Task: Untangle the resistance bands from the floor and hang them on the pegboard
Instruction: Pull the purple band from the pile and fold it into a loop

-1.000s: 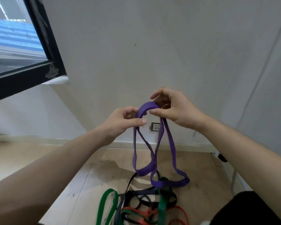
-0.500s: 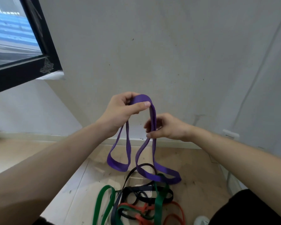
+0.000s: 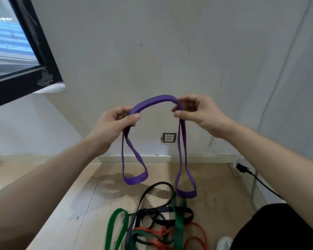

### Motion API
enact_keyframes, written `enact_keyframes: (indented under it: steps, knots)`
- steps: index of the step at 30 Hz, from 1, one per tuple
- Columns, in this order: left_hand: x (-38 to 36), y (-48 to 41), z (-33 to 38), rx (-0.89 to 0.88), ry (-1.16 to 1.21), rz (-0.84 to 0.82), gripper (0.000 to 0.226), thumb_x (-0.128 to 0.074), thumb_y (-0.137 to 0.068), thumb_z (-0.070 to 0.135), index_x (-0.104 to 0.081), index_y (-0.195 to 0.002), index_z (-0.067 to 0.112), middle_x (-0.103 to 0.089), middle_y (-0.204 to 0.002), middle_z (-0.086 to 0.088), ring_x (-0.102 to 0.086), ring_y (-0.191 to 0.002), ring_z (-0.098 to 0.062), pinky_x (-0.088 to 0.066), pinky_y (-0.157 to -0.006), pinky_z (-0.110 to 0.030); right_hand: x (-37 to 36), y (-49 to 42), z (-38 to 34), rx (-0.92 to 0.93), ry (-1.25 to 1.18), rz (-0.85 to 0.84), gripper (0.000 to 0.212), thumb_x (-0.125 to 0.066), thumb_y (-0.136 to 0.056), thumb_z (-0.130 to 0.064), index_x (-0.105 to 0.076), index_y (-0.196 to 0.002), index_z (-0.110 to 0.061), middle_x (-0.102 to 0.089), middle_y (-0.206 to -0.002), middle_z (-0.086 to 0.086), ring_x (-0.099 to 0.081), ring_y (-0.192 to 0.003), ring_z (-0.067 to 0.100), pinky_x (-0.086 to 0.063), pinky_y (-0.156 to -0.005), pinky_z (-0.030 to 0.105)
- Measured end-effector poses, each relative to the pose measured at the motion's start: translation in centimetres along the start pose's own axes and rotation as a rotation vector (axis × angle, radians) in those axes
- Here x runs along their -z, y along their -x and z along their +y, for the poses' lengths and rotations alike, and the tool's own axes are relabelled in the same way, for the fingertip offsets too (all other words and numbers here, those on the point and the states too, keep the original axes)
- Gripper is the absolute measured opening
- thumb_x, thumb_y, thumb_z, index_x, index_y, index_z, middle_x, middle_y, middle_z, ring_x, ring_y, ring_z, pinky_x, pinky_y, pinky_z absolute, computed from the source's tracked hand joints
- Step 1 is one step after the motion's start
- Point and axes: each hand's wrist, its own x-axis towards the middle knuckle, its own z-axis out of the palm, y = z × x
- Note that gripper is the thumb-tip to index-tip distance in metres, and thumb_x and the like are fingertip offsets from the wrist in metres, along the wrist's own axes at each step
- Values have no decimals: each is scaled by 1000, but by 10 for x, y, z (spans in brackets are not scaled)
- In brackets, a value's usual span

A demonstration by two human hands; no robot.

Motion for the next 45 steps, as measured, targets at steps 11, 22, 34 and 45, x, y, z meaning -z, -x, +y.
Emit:
enact_keyframes:
  steps: [11,22,34,45]
  knots:
    - [-27,7,-3,47,-247,-266,22,-69,-94,18,-67,-114,27,-75,-112,5,-70,-105,-5,-55,-89,-22,-18,4,-37,203,-2,117,30,-72,-89,-4,-66,-118,-9,-72,-97,-2,-68,-93,6,-54,-86,23]
    - [-35,11,16,-156,-55,-119,18,-83,-80,19,-77,-96,22,-78,-88,2,-73,-87,-14,-58,-83,-25,-29,9,-29,132,251,-108,39,-80,-84,-17,-61,-118,-12,-72,-104,8,-71,-94,20,-59,-86,39]
    - [-35,13,23,-144,-12,-93,16,-78,-85,15,-76,-101,18,-77,-88,4,-70,-85,-10,-59,-87,-28,-24,12,-15,39,283,-247,40,-76,-87,-11,-61,-124,-14,-75,-97,4,-72,-94,16,-58,-90,38]
    - [-27,18,21,-129,57,-208,32,-78,-79,33,-77,-109,23,-79,-98,-1,-74,-93,-13,-57,-83,-24,-26,14,-37,233,315,-236,43,-68,-94,-17,-61,-136,-24,-70,-121,-7,-66,-111,12,-53,-99,33]
